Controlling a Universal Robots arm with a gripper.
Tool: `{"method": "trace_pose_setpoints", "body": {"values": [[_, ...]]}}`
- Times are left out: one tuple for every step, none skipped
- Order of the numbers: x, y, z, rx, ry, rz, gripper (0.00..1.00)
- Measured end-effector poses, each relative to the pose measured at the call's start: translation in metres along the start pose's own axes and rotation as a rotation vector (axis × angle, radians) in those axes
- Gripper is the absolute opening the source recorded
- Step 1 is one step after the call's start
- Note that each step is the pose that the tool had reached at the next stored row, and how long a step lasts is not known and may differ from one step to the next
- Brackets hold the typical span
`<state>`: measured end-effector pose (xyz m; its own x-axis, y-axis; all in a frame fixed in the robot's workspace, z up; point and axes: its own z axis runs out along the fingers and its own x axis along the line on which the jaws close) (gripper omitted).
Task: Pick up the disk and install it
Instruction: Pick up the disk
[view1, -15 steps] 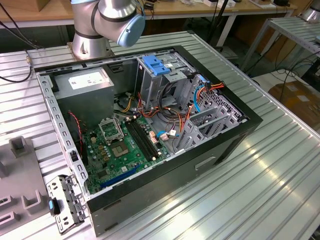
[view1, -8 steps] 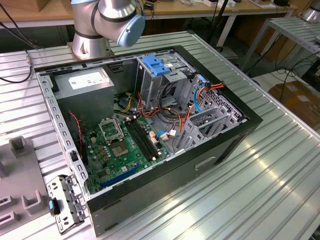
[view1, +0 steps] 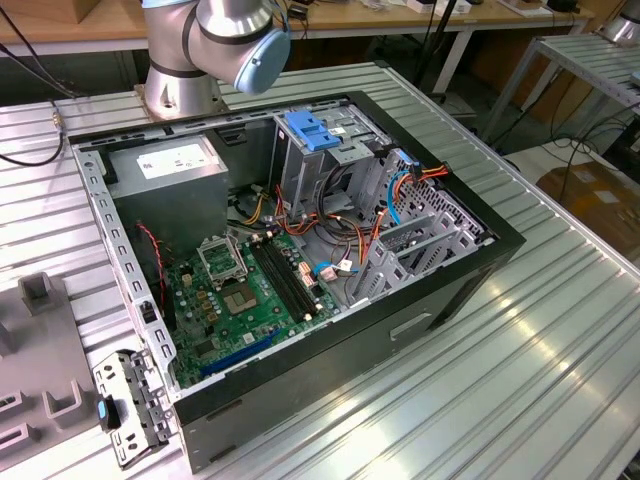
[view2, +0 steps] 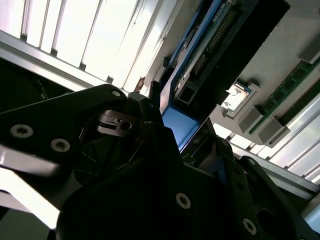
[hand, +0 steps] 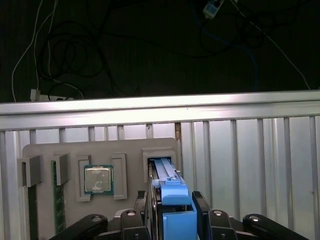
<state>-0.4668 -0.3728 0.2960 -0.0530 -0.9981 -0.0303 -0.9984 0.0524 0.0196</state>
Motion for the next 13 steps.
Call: {"method": "trace_pose_setpoints", "body": {"values": [[0.0, 0.0, 0.0, 0.0, 0.0, 0.0, 0.48], [0.0, 0.0, 0.0, 0.0, 0.0, 0.0, 0.48], [0.0, 0.0, 0.0001, 0.0, 0.0, 0.0, 0.48], [0.0, 0.0, 0.0001, 0.0, 0.0, 0.0, 0.47], [0.0, 0.0, 0.0001, 0.0001, 0.0, 0.0, 0.4], [0.0, 0.0, 0.0001, 0.0001, 0.0, 0.0, 0.4], [0.0, 0.0, 0.0001, 0.0, 0.0, 0.0, 0.37], [0.0, 0.0, 0.0001, 0.0, 0.0, 0.0, 0.37], [0.0, 0.0, 0.0001, 0.0, 0.0, 0.0, 0.37], [0.0, 0.0, 0.0001, 0.0, 0.0, 0.0, 0.37], [0.0, 0.0, 0.0002, 0.0, 0.0, 0.0, 0.37], [0.0, 0.0, 0.0002, 0.0001, 0.0, 0.0, 0.37], [0.0, 0.0, 0.0002, 0.0001, 0.0, 0.0, 0.37]]}}
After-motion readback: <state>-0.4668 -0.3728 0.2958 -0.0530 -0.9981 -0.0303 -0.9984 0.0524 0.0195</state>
